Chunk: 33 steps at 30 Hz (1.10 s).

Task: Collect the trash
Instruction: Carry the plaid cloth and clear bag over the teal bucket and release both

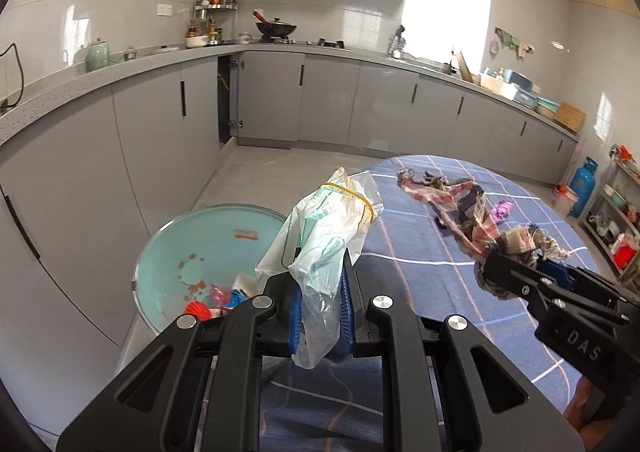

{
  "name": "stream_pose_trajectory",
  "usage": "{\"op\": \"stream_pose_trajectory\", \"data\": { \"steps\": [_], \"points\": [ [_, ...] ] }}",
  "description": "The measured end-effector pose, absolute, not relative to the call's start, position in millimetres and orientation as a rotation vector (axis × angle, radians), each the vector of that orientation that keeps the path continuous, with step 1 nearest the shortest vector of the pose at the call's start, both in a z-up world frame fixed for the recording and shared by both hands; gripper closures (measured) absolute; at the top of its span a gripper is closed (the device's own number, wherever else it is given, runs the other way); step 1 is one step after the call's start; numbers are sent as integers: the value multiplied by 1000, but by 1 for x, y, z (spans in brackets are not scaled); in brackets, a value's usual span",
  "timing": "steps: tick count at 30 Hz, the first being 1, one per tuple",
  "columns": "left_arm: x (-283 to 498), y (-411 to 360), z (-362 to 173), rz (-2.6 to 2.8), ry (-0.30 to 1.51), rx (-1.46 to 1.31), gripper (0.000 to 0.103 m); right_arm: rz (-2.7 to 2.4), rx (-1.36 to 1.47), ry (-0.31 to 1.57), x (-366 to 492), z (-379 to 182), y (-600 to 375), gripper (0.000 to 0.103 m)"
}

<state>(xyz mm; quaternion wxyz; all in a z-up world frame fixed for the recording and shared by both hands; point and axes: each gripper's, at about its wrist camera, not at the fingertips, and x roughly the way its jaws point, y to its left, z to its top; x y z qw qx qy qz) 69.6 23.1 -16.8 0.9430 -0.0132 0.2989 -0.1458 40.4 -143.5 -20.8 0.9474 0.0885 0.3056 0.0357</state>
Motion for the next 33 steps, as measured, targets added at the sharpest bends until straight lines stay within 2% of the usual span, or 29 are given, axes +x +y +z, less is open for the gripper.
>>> {"op": "stream_pose_trajectory", "data": {
  "steps": [33],
  "points": [
    [113, 85, -44, -117, 702, -114, 87, 218, 168, 711, 103, -32, -72, 69]
  ]
}}
